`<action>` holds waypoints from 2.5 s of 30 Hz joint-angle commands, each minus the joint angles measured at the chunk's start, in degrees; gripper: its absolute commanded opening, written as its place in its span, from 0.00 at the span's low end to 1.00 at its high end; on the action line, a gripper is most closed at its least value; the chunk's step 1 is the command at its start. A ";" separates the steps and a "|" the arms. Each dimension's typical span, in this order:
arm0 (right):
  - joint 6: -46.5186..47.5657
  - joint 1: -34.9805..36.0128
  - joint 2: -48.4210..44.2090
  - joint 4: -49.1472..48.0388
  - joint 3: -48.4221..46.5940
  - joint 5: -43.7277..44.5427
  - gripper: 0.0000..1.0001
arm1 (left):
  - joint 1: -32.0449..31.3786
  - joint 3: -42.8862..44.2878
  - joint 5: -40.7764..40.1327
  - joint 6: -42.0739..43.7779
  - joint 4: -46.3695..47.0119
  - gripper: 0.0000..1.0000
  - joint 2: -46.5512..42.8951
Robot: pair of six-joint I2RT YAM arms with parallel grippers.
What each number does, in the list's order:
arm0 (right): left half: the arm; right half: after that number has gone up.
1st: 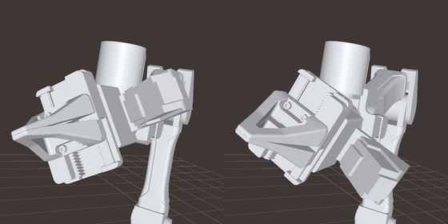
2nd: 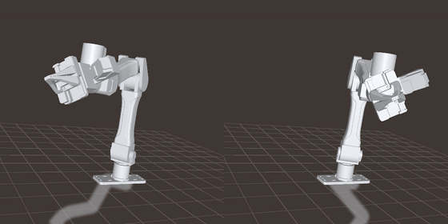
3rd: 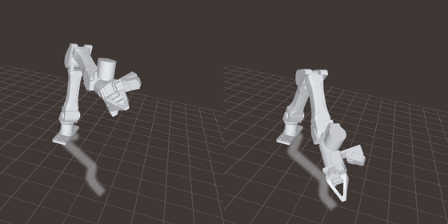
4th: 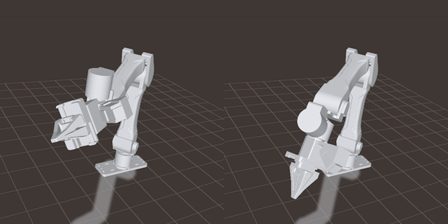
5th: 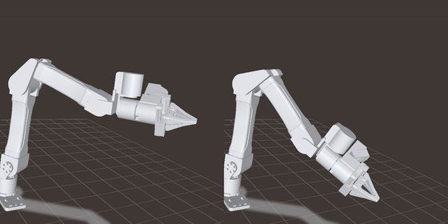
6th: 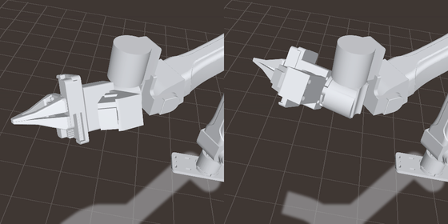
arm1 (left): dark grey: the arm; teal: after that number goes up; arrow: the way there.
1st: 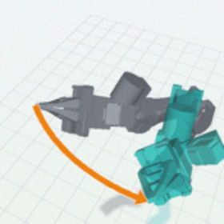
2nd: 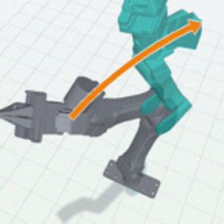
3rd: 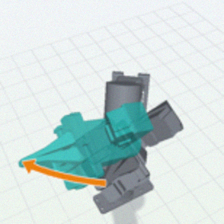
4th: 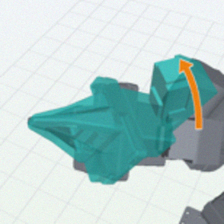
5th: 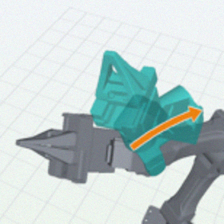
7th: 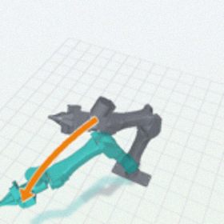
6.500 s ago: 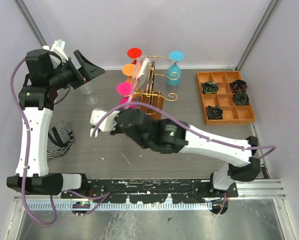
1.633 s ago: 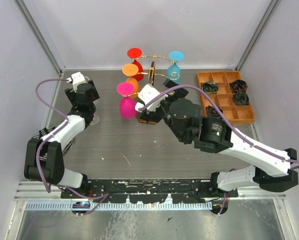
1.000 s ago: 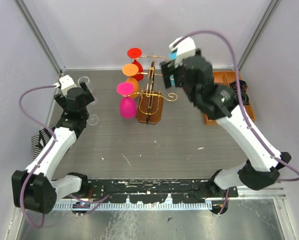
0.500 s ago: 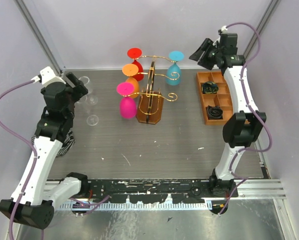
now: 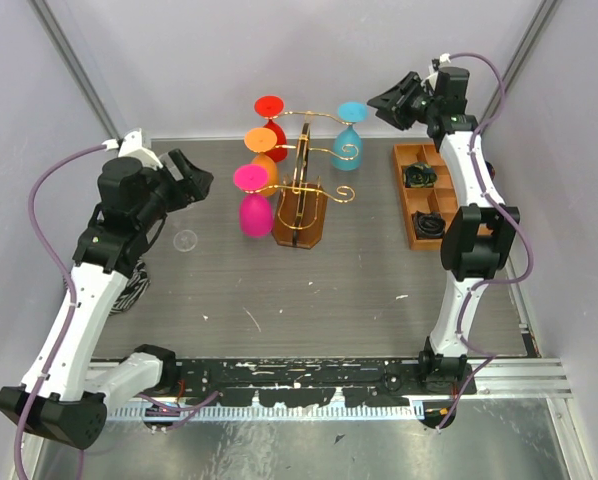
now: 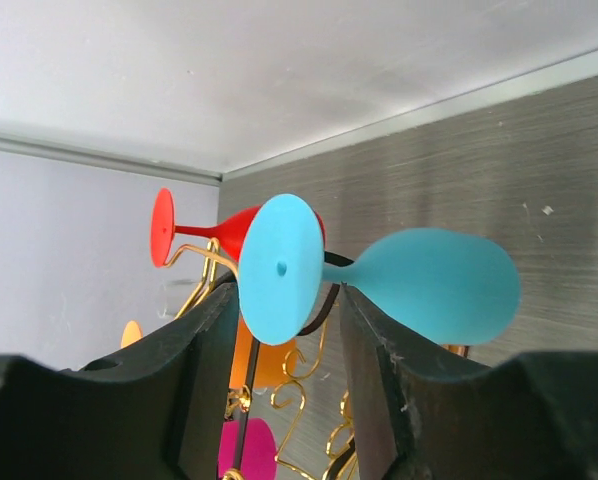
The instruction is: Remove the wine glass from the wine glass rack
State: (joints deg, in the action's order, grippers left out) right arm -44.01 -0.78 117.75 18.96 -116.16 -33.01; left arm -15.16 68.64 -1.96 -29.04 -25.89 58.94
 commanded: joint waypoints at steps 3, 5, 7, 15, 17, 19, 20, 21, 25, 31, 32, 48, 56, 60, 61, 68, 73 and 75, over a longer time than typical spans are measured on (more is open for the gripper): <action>-3.69 -0.11 2.87 -7.14 -3.19 -3.35 0.50 | -0.14 1.62 5.24 0.27 -1.36 0.85 -1.21; -3.56 -0.10 4.35 -6.41 -4.65 -3.29 0.49 | -0.22 1.65 5.46 0.21 -1.55 0.85 -1.55; -3.62 -0.10 5.05 -6.51 -5.30 -3.38 0.48 | -0.18 1.97 5.56 0.27 -1.92 0.86 -1.73; -6.51 0.19 7.10 -11.51 -5.67 -6.36 0.33 | -0.19 2.62 5.46 0.94 -2.37 0.86 -1.78; -7.40 0.16 6.97 -13.32 -4.79 -7.40 0.19 | -0.14 2.68 4.42 1.50 -2.84 0.87 -1.53; -8.44 0.16 6.52 -15.27 -3.62 -8.23 0.03 | -0.14 3.07 2.82 2.08 -3.89 0.87 -1.07; -8.92 0.15 6.09 -16.28 -2.95 -8.48 0.01 | -0.16 3.42 2.10 2.39 -4.20 0.90 -0.72; -9.21 0.08 5.79 -16.79 -2.40 -8.59 0.01 | -0.15 3.81 1.86 2.67 -4.44 0.91 -0.26; -9.17 -0.01 4.78 -17.31 -1.26 -8.74 0.01 | -0.18 4.82 1.61 2.82 -5.07 0.92 1.11; -9.99 -1.24 2.65 -19.63 0.95 -8.48 0.01 | -0.13 4.08 1.55 2.76 -5.16 0.92 0.94; -10.17 -1.39 2.60 -19.67 0.56 -8.84 0.01 | -0.13 3.91 1.49 2.76 -5.03 0.92 0.84; -11.12 -0.47 3.03 -20.70 1.41 -9.90 0.27 | -0.15 3.72 1.35 2.21 -5.40 0.93 0.72; -11.74 0.43 3.07 -21.59 1.69 -10.71 0.33 | -0.13 4.01 0.81 2.58 -5.97 0.93 0.33; -11.80 1.20 3.49 -21.72 1.36 -11.05 0.34 | -0.15 4.04 0.80 2.80 -6.09 0.94 0.06; -11.87 1.43 3.61 -21.87 1.23 -11.18 0.31 | -0.16 4.02 0.80 2.91 -6.22 0.94 0.04; -14.88 2.11 4.81 -24.83 -0.21 -12.49 0.01 | -0.12 4.08 0.28 3.54 -6.74 0.95 -0.39; -17.53 1.56 4.21 -26.99 -1.46 -12.04 0.01 | -0.16 4.01 0.35 3.46 -6.90 0.96 -0.49; -17.43 0.98 2.94 -27.30 -0.30 -11.21 0.01 | -0.20 3.94 0.33 3.45 -7.10 0.95 -0.70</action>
State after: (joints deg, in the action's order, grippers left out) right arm -59.59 0.80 125.29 -3.16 -114.50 -43.83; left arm -15.16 71.61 -1.13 -26.48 -32.38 59.40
